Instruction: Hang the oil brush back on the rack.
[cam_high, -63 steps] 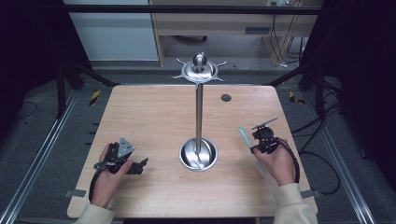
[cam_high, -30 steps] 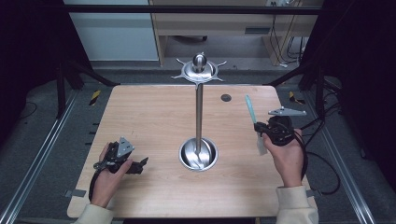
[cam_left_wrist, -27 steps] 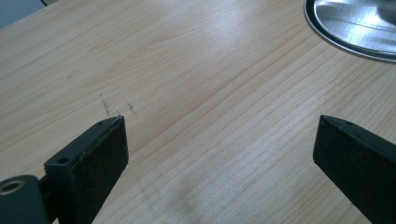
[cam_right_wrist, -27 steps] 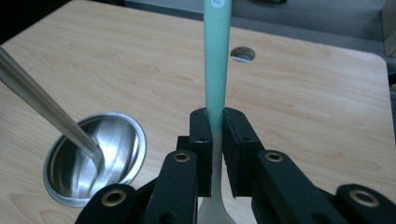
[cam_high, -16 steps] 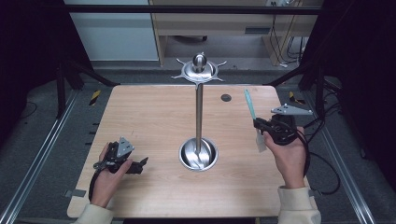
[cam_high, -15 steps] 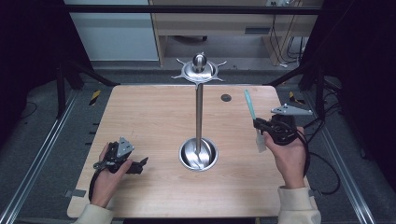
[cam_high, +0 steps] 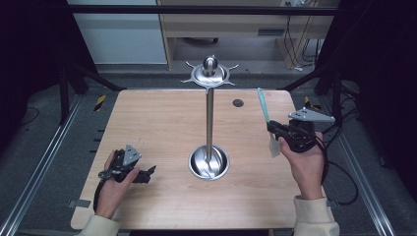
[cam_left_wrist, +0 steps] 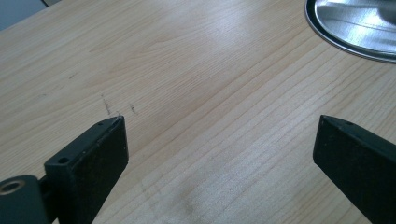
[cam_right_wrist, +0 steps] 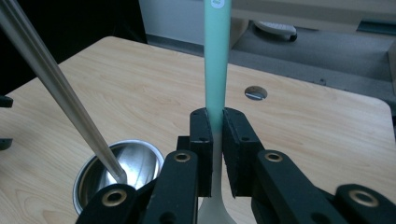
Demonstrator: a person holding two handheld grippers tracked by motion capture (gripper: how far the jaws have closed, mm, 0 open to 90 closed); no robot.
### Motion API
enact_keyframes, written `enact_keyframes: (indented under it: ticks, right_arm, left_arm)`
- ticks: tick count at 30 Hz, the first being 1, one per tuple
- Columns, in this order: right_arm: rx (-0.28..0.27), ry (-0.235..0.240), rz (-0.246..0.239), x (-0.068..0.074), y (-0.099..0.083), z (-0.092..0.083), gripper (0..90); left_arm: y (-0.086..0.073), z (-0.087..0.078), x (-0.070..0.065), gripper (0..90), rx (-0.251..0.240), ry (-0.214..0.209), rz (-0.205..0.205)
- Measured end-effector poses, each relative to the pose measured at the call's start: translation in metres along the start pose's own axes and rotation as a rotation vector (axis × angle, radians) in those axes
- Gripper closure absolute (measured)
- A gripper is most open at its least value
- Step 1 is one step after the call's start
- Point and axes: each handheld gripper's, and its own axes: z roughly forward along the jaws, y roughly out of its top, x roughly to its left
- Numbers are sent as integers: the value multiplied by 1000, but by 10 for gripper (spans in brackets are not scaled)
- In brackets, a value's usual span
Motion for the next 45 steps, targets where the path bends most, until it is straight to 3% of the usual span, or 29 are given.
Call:
enact_keyframes:
  ticks: [20,45]
  right_arm:
    - [-126,29,-66,27,26,-37,828]
    - [-213,68,-95,36,36,-58,828]
  left_arm:
    - [0,0,0,30,0,0,1]
    - [0,0,0,30,11,-1,11]
